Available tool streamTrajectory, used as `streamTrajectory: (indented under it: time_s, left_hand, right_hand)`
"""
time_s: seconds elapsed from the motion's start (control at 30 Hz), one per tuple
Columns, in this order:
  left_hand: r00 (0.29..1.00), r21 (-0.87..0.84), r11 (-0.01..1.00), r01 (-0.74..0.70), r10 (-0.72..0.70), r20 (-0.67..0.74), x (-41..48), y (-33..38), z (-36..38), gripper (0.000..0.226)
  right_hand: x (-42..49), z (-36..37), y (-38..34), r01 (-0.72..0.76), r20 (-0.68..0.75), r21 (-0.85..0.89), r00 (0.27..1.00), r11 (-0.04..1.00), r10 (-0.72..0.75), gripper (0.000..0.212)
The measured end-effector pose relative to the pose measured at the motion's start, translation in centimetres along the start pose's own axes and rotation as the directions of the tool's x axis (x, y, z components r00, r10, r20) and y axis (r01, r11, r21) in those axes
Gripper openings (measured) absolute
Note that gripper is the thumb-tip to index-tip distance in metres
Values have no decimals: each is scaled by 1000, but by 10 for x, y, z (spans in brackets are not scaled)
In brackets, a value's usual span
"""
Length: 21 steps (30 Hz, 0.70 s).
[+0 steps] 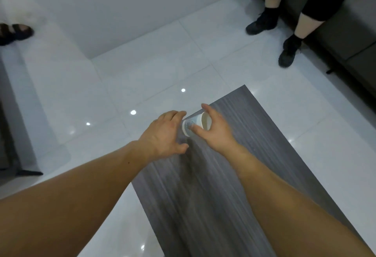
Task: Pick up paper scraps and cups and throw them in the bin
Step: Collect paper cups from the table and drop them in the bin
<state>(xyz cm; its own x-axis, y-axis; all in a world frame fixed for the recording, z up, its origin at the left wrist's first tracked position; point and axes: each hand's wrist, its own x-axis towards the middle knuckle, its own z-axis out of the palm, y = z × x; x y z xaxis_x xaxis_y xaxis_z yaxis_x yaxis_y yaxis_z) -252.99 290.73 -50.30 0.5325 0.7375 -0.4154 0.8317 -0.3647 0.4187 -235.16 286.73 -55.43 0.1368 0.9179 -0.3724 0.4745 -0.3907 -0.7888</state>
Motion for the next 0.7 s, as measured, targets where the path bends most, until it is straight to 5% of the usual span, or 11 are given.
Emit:
streamTrajectory:
  time_s: [0.13, 0.3, 0.4, 0.57, 0.7]
  left_hand:
    - [989, -109, 993, 38, -54, -140, -60, -17, -38, 86]
    - [944, -242, 970, 27, -104, -314, -167, -50, -75, 43]
    - [894, -309, 940, 146, -259, -365, -249, -88, -74, 55]
    - [678, -450, 813, 369, -567, -468, -432, -155, -55, 98]
    - [454, -574, 674, 466, -738, -499, -585, -182, -35, 105]
  right_hand:
    - [-31, 24, -81, 133, 123, 87, 982, 987, -143, 74]
    - [-96, 71, -167, 244, 256, 90, 931, 965, -260, 81]
    - [-145, 112, -212, 294, 363, 111, 877, 949, -314, 88]
    - [-246, 205, -265, 386, 503, 25, 792, 922, -346, 76]
    - [-334, 294, -289, 503, 671, -63, 661, 862, -337, 75]
